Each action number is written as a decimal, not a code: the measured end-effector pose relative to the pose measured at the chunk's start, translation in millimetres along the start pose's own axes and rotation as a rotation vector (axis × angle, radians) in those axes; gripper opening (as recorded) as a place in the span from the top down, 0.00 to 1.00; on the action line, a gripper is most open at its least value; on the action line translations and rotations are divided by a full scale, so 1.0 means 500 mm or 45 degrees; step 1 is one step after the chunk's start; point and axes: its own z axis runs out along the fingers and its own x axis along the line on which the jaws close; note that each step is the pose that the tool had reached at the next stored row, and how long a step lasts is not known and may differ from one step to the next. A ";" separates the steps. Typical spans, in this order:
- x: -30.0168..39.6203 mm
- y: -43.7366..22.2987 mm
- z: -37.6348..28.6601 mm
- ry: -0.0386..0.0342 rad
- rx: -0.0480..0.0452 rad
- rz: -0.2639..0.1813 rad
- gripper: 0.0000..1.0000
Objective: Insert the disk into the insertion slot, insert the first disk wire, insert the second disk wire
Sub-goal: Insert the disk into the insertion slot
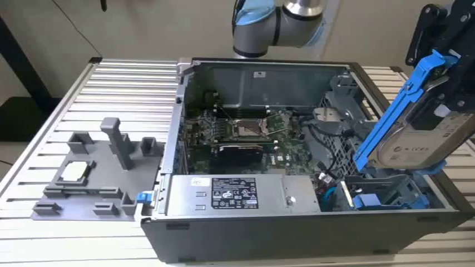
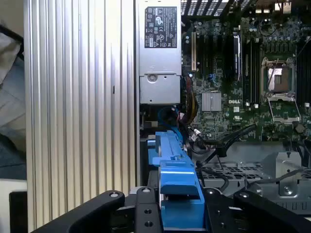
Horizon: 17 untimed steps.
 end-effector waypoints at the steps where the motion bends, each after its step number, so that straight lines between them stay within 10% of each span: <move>1: 0.000 0.000 0.000 0.0001 0.000 0.000 0.67; 17: 0.000 -0.003 0.018 0.0001 0.001 -0.002 0.67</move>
